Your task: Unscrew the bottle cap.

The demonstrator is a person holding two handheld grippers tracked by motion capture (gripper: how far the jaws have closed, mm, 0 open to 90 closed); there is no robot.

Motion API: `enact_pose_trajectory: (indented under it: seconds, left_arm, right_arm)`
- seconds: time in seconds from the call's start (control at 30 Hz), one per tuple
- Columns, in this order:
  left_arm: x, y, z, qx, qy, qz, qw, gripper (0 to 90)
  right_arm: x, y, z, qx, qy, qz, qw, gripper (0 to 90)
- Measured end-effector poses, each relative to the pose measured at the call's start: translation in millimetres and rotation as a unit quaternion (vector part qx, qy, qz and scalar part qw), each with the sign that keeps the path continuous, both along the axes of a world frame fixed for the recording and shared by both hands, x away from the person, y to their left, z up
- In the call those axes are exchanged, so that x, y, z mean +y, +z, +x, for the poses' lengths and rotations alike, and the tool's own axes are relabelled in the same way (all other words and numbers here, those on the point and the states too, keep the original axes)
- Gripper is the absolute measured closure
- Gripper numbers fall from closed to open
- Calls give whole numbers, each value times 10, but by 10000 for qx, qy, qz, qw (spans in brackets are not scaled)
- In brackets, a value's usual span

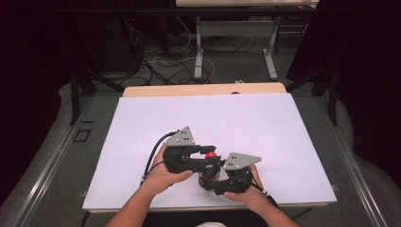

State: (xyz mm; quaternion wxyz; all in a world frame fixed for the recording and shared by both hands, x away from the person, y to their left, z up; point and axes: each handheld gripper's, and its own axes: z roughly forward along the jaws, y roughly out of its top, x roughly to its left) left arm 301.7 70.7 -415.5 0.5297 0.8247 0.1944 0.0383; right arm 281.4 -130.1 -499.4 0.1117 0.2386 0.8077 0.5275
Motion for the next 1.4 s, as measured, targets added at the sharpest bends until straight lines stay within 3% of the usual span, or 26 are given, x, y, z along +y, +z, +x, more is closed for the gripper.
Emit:
enact_pose_trajectory:
  seconds: [0.1, 0.13, 0.17, 0.2, 0.23, 0.3, 0.37, 0.43, 0.47, 0.5, 0.57, 0.67, 0.73, 0.8, 0.87, 1.03, 1.1, 1.13, 1.17, 1.2, 1.27, 1.3, 1.33, 1.37, 1.4]
  left_arm:
    - [-26, -3, -25, -99, 185, 40, 9998, 615]
    - [-64, -8, -67, -146, 455, 50, 9988, 616]
    - [-64, -8, -67, -146, 455, 50, 9988, 616]
    - [-88, -12, -91, -192, 630, 60, 9978, 617]
    - [-143, -17, -151, -277, 952, 103, 9950, 617]
    - [-201, -24, -205, -352, 1321, 116, 9905, 617]
    - [-271, -36, -271, -406, 1750, 112, 9837, 617]
    - [-331, -46, -326, -515, 2032, 155, 9777, 617]
    - [-348, -44, -342, -520, 2084, 174, 9765, 617]
    - [-350, -39, -342, -541, 2065, 181, 9768, 615]
    - [-313, -12, -311, -463, 1881, 136, 9810, 599]
    - [-203, 70, -188, -252, 1166, 148, 9928, 443]
    - [-103, 108, -78, -43, 551, 47, 9985, 428]
    - [-15, 108, 14, 139, 46, -54, 9999, 451]
    - [42, 85, 70, 202, -375, -77, 9991, 469]
    - [72, 35, 85, 279, -592, -99, 9978, 610]
    - [51, 18, 30, 97, -340, -5, 9994, 613]
    - [51, 18, 30, 97, -340, -5, 9994, 614]
    - [7, -6, -31, -58, 149, -23, 9999, 616]
    - [-32, -19, -85, -143, 474, -14, 9988, 617]
    - [-133, -54, -213, -303, 1222, -14, 9920, 618]
    - [-133, -54, -213, -303, 1222, -14, 9920, 619]
    - [-185, -75, -272, -386, 1516, -13, 9877, 619]
    - [-254, -101, -342, -486, 1896, -12, 9807, 619]
    - [-264, -97, -349, -474, 1932, 14, 9800, 618]
  right_arm:
    - [14, 0, -2, -19, -230, -31, 9997, 297]
    - [15, 0, 1, -40, -290, -47, 9996, 297]
    - [18, 1, 1, -73, -364, -79, 9993, 297]
    - [24, 2, -8, -34, -469, -94, 9989, 297]
    - [21, 6, -3, -94, -516, -194, 9984, 297]
    - [36, 5, -15, -129, -743, -225, 9969, 297]
    - [47, 9, -20, -144, -873, -313, 9956, 297]
    - [68, -3, -26, -276, -1053, -342, 9935, 297]
    - [68, -2, -26, -291, -1052, -366, 9934, 297]
    - [68, -2, -24, -296, -1054, -363, 9933, 296]
    - [53, 7, -23, -252, -997, -289, 9943, 295]
    - [22, 12, -9, -123, -761, -206, 9968, 295]
    - [9, 5, -8, -87, -543, -133, 9984, 295]
    - [16, 9, -22, -16, -404, -68, 9992, 295]
    - [22, 19, -36, -15, -200, -33, 9998, 295]
    - [52, 23, -49, 25, 64, 23, 10000, 295]
    - [60, 9, -46, 19, 34, 20, 10000, 295]
    - [60, 4, -43, 22, -13, 7, 10000, 295]
    - [59, 0, -31, -27, -68, -16, 10000, 296]
    - [64, -3, -40, 52, -230, -9, 9997, 296]
    - [73, -6, -42, 14, -501, -107, 9987, 297]
    - [76, -10, -41, -66, -612, -195, 9979, 297]
    - [81, -9, -49, -48, -699, -281, 9971, 297]
    - [89, -21, -50, -162, -777, -304, 9964, 296]
    - [87, -24, -49, -195, -793, -353, 9960, 296]
